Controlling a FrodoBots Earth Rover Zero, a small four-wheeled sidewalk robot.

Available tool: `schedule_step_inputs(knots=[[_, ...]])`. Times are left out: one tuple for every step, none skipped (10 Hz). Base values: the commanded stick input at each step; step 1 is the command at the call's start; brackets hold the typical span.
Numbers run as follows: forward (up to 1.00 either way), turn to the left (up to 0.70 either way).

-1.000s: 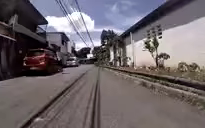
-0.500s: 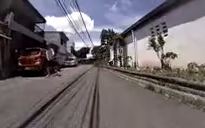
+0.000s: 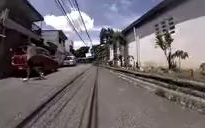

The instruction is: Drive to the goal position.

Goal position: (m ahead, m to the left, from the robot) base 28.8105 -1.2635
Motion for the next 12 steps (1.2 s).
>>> schedule_step_inputs(knots=[[0.85, 0.0], [0.85, 0.0], [0.85, 0.0], [0.85, 0.0], [0.85, 0.0], [0.85, 0.0], [0.85, 0.0], [0.85, 0.0], [0.85, 0.0], [0.85, 0.0], [0.85, 0.0], [0.85, 0.0]])
